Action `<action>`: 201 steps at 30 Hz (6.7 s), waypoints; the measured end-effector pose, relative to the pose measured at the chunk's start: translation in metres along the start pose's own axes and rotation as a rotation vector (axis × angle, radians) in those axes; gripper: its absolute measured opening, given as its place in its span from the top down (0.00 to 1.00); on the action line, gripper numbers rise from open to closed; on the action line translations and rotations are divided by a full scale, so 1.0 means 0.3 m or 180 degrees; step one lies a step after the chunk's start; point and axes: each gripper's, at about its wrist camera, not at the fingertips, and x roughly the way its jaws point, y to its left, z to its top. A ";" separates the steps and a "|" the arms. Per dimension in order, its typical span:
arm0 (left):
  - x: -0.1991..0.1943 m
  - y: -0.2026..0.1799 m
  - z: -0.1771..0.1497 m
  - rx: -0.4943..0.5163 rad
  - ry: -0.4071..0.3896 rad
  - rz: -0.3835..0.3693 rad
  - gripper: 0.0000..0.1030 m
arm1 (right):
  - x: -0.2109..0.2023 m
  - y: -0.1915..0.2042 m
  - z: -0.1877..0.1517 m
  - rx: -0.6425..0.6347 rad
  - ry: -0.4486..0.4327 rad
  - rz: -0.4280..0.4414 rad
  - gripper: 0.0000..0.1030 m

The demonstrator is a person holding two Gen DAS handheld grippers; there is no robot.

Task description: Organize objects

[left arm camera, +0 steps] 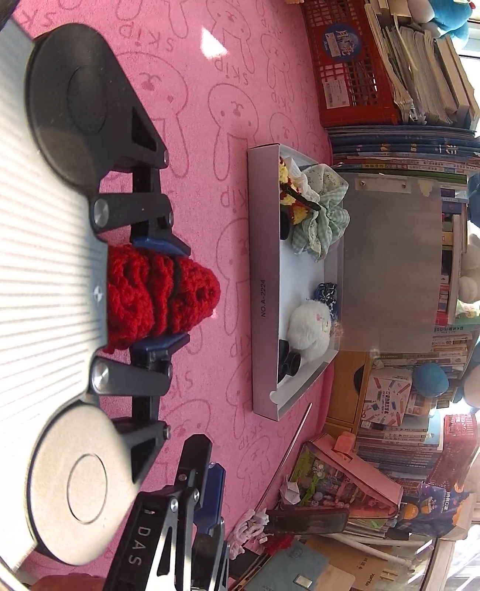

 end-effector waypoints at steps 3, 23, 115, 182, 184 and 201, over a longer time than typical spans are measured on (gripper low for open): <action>-0.002 0.013 0.030 -0.0047 -0.0041 -0.0002 0.53 | 0.006 0.000 0.023 -0.0009 -0.0045 -0.0005 0.62; 0.195 0.094 0.310 -0.0180 -0.0275 0.0024 0.53 | 0.222 -0.055 0.233 0.0112 -0.0150 0.0005 0.62; 0.451 0.202 0.340 -0.0269 -0.0258 0.0077 0.21 | 0.512 -0.156 0.238 0.0719 0.0161 0.0167 0.48; 0.336 0.252 0.273 -0.0112 -0.0193 0.0740 0.12 | 0.384 -0.108 0.203 0.0319 0.0057 -0.0012 0.40; 0.314 0.246 0.275 -0.0127 -0.0231 0.0707 0.12 | 0.383 -0.110 0.203 0.0338 0.0055 -0.0013 0.39; 0.146 0.134 0.245 0.0002 -0.0411 0.0397 0.02 | 0.307 -0.123 0.201 0.0448 -0.0012 -0.0088 0.23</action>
